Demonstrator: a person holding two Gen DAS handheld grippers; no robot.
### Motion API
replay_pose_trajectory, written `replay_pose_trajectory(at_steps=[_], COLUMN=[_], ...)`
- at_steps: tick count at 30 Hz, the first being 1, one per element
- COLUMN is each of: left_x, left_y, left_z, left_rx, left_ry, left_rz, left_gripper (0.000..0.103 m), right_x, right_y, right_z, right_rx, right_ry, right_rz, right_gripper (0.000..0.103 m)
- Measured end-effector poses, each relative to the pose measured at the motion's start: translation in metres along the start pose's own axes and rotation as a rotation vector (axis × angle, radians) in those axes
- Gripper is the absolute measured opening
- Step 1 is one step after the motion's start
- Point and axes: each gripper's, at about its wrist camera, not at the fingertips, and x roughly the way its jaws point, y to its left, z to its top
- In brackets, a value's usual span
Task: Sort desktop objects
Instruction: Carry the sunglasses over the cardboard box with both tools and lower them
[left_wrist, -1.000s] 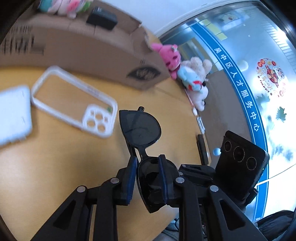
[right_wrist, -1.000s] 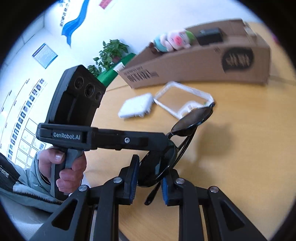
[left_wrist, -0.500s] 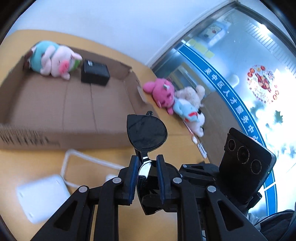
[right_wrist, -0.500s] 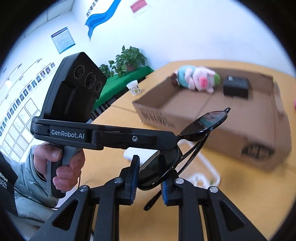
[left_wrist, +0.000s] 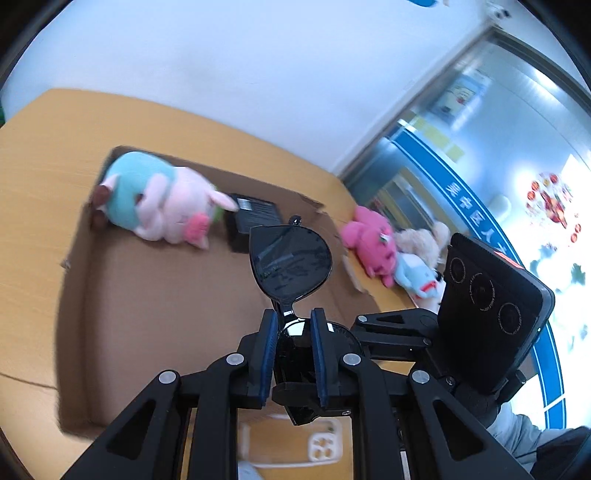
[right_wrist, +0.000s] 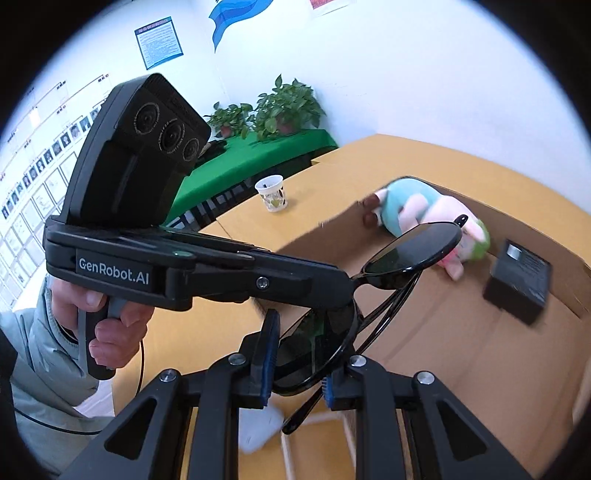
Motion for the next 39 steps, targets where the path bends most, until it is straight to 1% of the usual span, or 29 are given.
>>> replay_pose_trajectory(at_steps=[4,8,10,11,12,13,15,17,18,19,21,23,24,26,28,30,32,34,36,38,39], left_x=[0.012,0.023,0.030,0.034,0.039,0.041,0.047,0.055,0.058,0.062,0.066,0.067,0.068,0.069,0.071,0.072,0.072,0.070,0.068,0.069,0.069], left_y=[0.039,0.073,0.080,0.081,0.082,0.082,0.086,0.090,0.093,0.097,0.100,0.098,0.100,0.101,0.100,0.099,0.098,0.099,0.099,0.096,0.096], left_z=[0.015,0.022,0.022,0.020,0.019,0.019,0.017,0.013,0.010,0.008,0.004,0.004,0.004,0.003,0.003,0.002,0.002,0.003,0.003,0.004,0.004], left_rx=[-0.054,-0.104,-0.100,-0.092,-0.079,-0.070,-0.081,-0.076,-0.084,-0.095,-0.092,-0.092,-0.100,-0.103,-0.098,-0.102,-0.103,-0.119,-0.128,-0.117,-0.115], left_ry=[0.025,0.060,0.092,0.107,0.124,0.122,0.145,0.169,0.179,0.192,0.205,0.207,0.211,0.219,0.225,0.232,0.232,0.225,0.219,0.220,0.218], left_rz=[0.045,0.090,0.118,0.118,0.143,0.160,0.192,0.231,0.237,0.248,0.275,0.275,0.278,0.291,0.305,0.304,0.313,0.306,0.309,0.317,0.319], left_gripper=[0.015,0.014,0.012,0.009,0.009,0.009,0.009,0.009,0.009,0.009,0.009,0.009,0.009,0.009,0.009,0.010,0.013,0.015,0.024,0.026,0.027], right_x=[0.042,0.082,0.103,0.111,0.124,0.130,0.136,0.142,0.146,0.151,0.158,0.165,0.167,0.166,0.161,0.151,0.139,0.124,0.112,0.108,0.110], right_y=[-0.025,-0.042,-0.049,-0.053,-0.058,-0.063,-0.073,-0.080,-0.084,-0.086,-0.088,-0.090,-0.092,-0.095,-0.096,-0.095,-0.094,-0.092,-0.091,-0.092,-0.094], right_z=[0.018,0.030,0.033,0.033,0.031,0.031,0.030,0.028,0.025,0.021,0.016,0.012,0.010,0.009,0.008,0.008,0.009,0.012,0.014,0.012,0.010], right_rx=[0.026,0.045,0.061,0.074,0.103,0.137,0.187,0.234,0.262,0.279,0.310,0.333,0.346,0.366,0.367,0.361,0.352,0.343,0.324,0.319,0.312], right_ry=[0.053,0.123,0.167,0.184,0.218,0.244,0.273,0.308,0.332,0.360,0.406,0.446,0.463,0.468,0.467,0.463,0.444,0.404,0.378,0.373,0.392], right_rz=[0.070,0.113,0.137,0.147,0.169,0.191,0.216,0.223,0.226,0.221,0.207,0.199,0.188,0.171,0.145,0.117,0.100,0.089,0.057,0.045,0.025], right_gripper=[0.019,0.019,0.019,0.019,0.019,0.019,0.019,0.019,0.020,0.022,0.023,0.023,0.030,0.035,0.049,0.058,0.061,0.064,0.067,0.070,0.070])
